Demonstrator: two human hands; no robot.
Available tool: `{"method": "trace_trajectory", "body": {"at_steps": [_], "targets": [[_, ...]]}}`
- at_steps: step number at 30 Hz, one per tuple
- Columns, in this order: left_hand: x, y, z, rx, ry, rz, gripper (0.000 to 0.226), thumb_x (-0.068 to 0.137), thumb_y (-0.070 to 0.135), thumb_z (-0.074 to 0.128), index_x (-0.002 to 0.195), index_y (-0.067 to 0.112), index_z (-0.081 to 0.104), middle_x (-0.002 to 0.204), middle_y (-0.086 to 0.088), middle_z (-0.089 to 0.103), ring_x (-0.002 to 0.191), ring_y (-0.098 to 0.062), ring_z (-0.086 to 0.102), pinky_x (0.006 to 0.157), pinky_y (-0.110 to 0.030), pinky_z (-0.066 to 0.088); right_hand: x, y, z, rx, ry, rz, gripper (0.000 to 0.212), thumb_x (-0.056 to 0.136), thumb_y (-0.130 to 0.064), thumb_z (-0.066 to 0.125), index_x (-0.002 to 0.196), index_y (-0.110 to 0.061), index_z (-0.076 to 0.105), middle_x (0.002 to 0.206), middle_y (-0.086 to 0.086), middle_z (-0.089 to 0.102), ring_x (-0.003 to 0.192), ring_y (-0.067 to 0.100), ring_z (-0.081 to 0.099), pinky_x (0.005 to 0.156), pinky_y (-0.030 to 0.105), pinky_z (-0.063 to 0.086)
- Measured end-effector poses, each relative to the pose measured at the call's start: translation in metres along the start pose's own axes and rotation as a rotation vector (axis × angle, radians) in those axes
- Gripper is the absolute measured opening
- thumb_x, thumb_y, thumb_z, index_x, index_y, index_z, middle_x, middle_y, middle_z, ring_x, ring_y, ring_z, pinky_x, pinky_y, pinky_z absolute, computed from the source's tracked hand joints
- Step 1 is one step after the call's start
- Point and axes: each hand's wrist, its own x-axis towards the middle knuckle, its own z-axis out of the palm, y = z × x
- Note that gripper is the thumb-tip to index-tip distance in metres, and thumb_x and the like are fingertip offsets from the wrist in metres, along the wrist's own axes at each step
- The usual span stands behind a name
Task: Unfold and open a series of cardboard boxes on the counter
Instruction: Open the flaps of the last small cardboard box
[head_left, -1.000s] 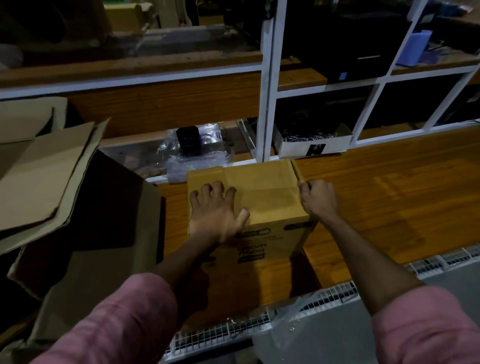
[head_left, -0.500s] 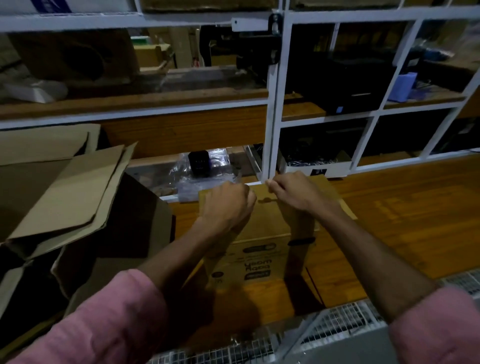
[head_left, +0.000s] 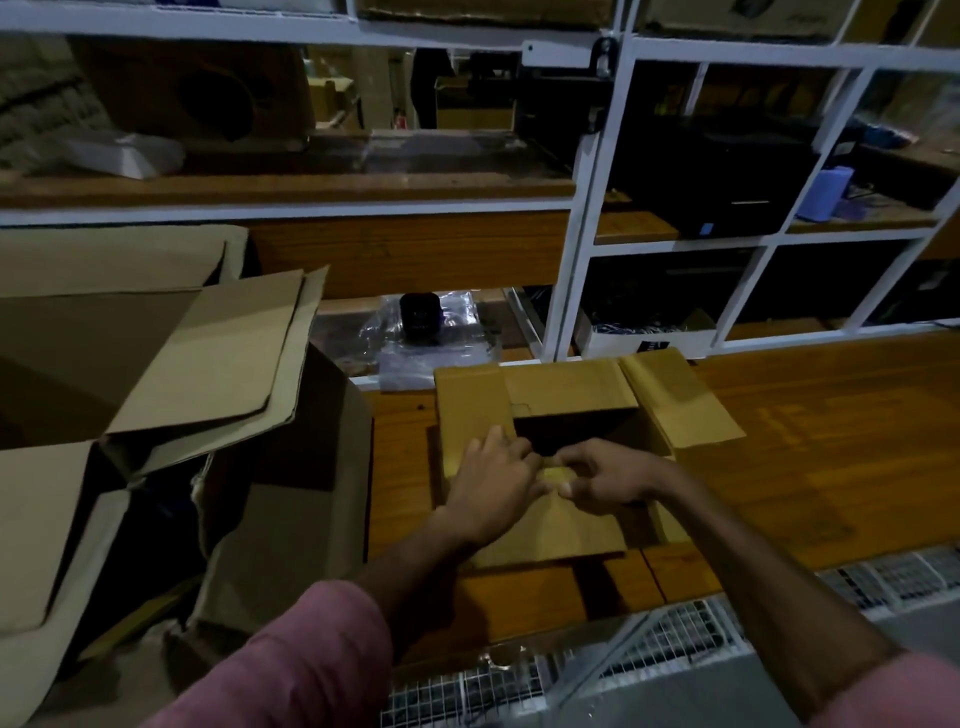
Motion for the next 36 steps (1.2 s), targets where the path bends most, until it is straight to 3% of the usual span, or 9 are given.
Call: {"method": "trace_trajectory", "body": {"at_steps": [4,6,9,13,18,21,24,28,36], "targets": [[0.005,0.013,-0.006,0.058,0.008,-0.067,0.022,0.097,0.033,0.058,0.114,0.021,0.065,0.113,-0.002,0.063,0.11,-0.028,0.047,0.084,-0.041,0.041,0.006,-0.002,0.014,-0.293,0.22,0.038,0.026,0.092,-0.026,0.065,0.076,-0.037,0.049,0.084,-0.01,0.058,0.086,0.018,0.059,0.073,0.036,0.047],[0.011,0.023,-0.011,0.032,-0.038,-0.113,0.019,0.096,0.027,0.058,0.111,0.019,0.066,0.111,-0.004,0.064,0.109,-0.027,0.048,0.087,-0.039,0.043,0.007,-0.004,0.024,-0.379,0.335,0.066,0.019,0.092,-0.02,0.064,0.086,-0.037,0.056,0.091,-0.006,0.064,0.092,0.02,0.063,0.074,0.035,0.048],[0.031,0.043,-0.016,-0.187,-0.005,-0.044,0.027,0.092,0.02,0.064,0.117,0.013,0.063,0.118,-0.009,0.063,0.11,-0.028,0.053,0.095,-0.04,0.046,0.014,0.001,0.03,-0.486,0.386,0.192,0.018,0.093,-0.015,0.062,0.111,-0.016,0.064,0.111,0.005,0.068,0.105,0.026,0.063,0.084,0.036,0.05],[0.05,0.052,-0.007,-0.515,-0.032,-0.182,0.035,0.096,0.023,0.05,0.125,0.005,0.055,0.124,-0.016,0.062,0.121,-0.035,0.054,0.102,-0.049,0.045,0.022,0.004,0.029,-0.475,0.388,0.261,0.007,0.096,-0.017,0.056,0.096,-0.016,0.063,0.103,0.004,0.069,0.097,0.023,0.065,0.076,0.033,0.047],[0.039,0.025,-0.006,-0.25,-0.007,-0.349,0.057,0.098,0.051,0.035,0.141,0.014,0.044,0.157,-0.007,0.033,0.152,-0.031,0.01,0.111,-0.07,0.019,0.014,0.003,0.028,-0.388,0.437,0.132,0.009,0.094,-0.025,0.06,0.094,-0.034,0.061,0.093,-0.007,0.068,0.093,0.021,0.065,0.076,0.033,0.046],[0.033,-0.01,-0.005,-0.116,0.043,-0.498,0.062,0.1,0.052,0.036,0.15,0.015,0.035,0.161,-0.011,0.029,0.152,-0.038,0.01,0.115,-0.071,-0.001,0.017,0.007,0.027,-0.273,0.395,0.105,0.014,0.092,-0.036,0.065,0.081,-0.039,0.056,0.083,-0.017,0.063,0.087,0.01,0.061,0.082,0.035,0.046],[0.02,-0.04,0.009,-0.301,0.046,-0.676,0.069,0.098,0.035,0.053,0.155,0.014,0.021,0.159,-0.015,0.025,0.147,-0.039,0.023,0.115,-0.06,0.028,0.022,0.01,0.022,-0.223,0.369,0.112,0.009,0.087,-0.038,0.071,0.09,-0.038,0.062,0.087,-0.017,0.065,0.093,0.008,0.058,0.09,0.041,0.04],[0.016,-0.036,0.02,-0.753,0.183,-0.875,0.065,0.096,0.011,0.06,0.152,0.012,0.028,0.13,-0.012,0.056,0.11,-0.023,0.059,0.082,-0.029,0.046,0.024,0.011,0.012,-0.227,0.312,0.108,0.011,0.084,-0.042,0.073,0.091,-0.037,0.066,0.089,-0.017,0.067,0.095,0.01,0.06,0.093,0.042,0.041],[0.017,-0.036,0.019,-0.659,0.205,-0.899,0.041,0.098,0.01,0.057,0.137,0.013,0.044,0.116,-0.01,0.061,0.106,-0.025,0.063,0.089,-0.039,0.056,0.026,0.014,0.013,-0.241,0.304,0.067,0.008,0.089,-0.044,0.067,0.091,-0.037,0.064,0.086,-0.017,0.065,0.091,0.007,0.059,0.091,0.04,0.038]]}}
